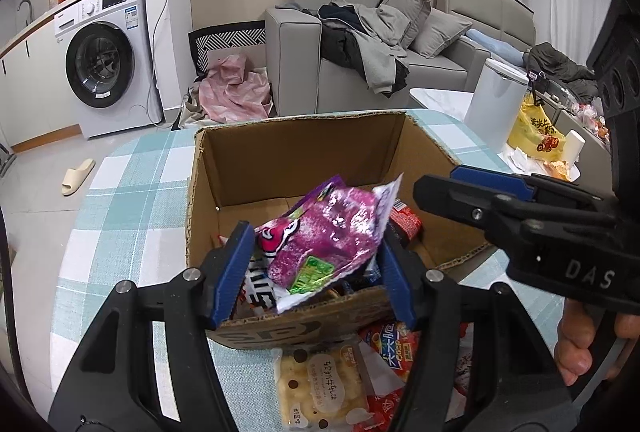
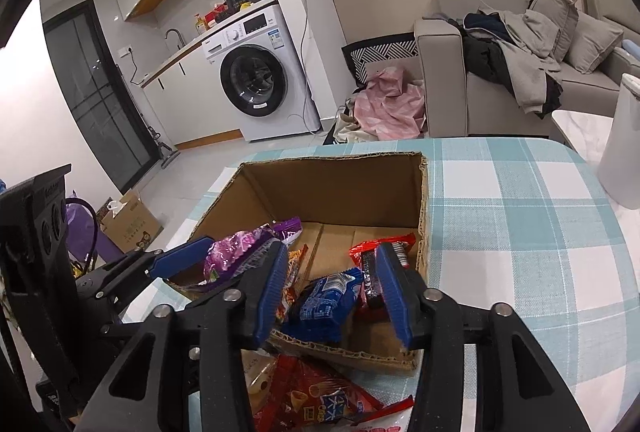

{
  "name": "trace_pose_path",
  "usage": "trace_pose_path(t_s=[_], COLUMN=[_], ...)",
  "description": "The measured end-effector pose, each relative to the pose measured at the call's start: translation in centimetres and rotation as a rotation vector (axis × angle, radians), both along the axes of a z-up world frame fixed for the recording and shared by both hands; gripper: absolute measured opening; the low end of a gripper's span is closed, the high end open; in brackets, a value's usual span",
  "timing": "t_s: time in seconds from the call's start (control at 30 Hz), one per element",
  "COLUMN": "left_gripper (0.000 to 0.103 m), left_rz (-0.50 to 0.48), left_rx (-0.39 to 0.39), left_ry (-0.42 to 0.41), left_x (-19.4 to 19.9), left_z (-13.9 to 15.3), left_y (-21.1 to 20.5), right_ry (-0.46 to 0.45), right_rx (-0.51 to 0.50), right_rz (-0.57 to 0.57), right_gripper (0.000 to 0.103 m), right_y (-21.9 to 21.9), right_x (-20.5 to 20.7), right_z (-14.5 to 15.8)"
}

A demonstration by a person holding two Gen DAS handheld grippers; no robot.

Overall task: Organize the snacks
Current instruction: 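Lower both bags into the box and open both grippers, then withdraw both open grippers from the box toward the remaining snacks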

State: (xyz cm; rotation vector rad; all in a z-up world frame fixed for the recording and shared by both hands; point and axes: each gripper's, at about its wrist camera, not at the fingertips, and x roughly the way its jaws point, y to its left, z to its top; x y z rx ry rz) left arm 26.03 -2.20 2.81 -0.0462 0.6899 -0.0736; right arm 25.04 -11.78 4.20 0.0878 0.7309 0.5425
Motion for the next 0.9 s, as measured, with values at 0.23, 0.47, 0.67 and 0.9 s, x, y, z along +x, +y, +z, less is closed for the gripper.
trace_pose_path(t_s=[0.23, 0.47, 0.67, 0.9], left_gripper=[0.084, 0.102, 0.102, 0.102], left_rz=[0.006, 0.027, 0.036, 0.031], left_rx=[0.005, -0.022, 0.002, -0.01], left_ry=[-0.039, -0.055, -0.072, -0.085], left_x=[-2.1, -4.8, -7.3, -10.3], left_z=[1.6, 2.6, 3.0, 3.6], left_y=[0.0, 0.7, 1.0, 1.3], right_ry=[-0.041, -0.074, -0.083, -0.065], right_rx=[0.002, 0.03, 0.015, 0.017], right_rz=[-0.006, -0.024, -0.016, -0.013], right_gripper=[0.081, 0.102, 0.103, 0.103], right_y=[-1.4, -3.1, -3.2, -3.2], right_x=[-2.0, -4.5, -6.3, -8.0], right_z=[1.0, 2.3, 2.8, 2.5])
